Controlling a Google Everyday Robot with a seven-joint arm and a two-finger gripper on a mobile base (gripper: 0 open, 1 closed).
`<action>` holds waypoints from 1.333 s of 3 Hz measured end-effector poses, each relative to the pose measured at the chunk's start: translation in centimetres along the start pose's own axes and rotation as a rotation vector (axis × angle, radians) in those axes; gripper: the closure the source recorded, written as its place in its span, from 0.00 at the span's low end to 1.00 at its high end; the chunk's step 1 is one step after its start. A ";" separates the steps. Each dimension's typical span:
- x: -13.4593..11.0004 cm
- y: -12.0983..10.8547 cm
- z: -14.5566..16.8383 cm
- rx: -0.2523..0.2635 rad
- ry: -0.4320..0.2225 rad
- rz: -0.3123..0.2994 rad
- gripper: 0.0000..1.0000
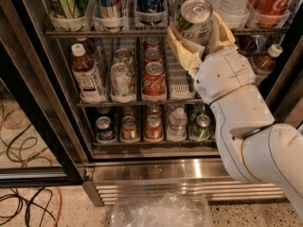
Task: Pick 7up can from top shelf of fridge
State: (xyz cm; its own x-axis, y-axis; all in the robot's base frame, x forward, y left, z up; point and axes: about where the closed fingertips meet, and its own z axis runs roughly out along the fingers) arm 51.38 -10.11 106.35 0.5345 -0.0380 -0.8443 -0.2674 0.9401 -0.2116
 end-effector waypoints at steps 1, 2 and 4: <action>-0.1 0.1 0.1 -0.014 0.000 -0.003 1.00; 0.8 1.3 -1.9 -0.089 0.075 0.014 1.00; 1.9 2.6 -8.3 -0.234 0.270 0.062 1.00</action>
Offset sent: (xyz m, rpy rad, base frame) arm -0.0943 0.0268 -0.0392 -0.1660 0.2130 0.3415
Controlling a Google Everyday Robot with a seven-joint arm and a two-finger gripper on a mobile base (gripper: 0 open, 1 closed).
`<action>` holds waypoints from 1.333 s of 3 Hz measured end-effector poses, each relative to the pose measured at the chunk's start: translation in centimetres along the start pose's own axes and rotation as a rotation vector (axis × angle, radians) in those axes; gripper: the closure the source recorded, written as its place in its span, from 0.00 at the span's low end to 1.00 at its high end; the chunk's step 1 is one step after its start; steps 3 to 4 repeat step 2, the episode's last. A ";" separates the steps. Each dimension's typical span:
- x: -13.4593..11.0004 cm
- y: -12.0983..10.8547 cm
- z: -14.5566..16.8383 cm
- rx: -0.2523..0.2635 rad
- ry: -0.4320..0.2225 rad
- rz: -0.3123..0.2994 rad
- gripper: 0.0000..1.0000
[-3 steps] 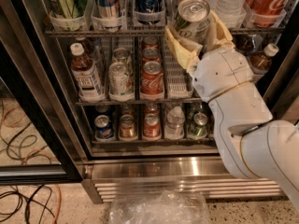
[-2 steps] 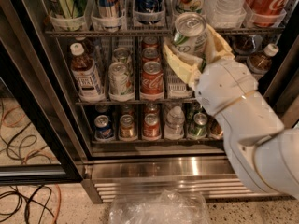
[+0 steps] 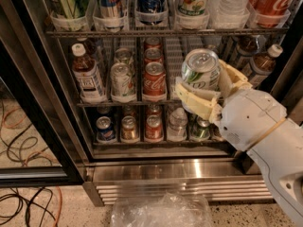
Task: Pick 7up can from top shelf of fridge
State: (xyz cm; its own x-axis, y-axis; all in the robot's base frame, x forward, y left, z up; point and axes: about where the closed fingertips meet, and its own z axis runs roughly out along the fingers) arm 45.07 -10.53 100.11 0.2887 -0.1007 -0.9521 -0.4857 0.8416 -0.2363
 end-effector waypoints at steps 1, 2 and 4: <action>-0.6 2.3 0.0 -0.084 -0.019 -0.002 1.00; -0.6 2.3 0.0 -0.084 -0.019 -0.002 1.00; -0.6 2.3 0.0 -0.084 -0.019 -0.002 1.00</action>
Offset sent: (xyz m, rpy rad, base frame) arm -0.0127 0.0189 0.0002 -0.0171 -0.0077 0.0818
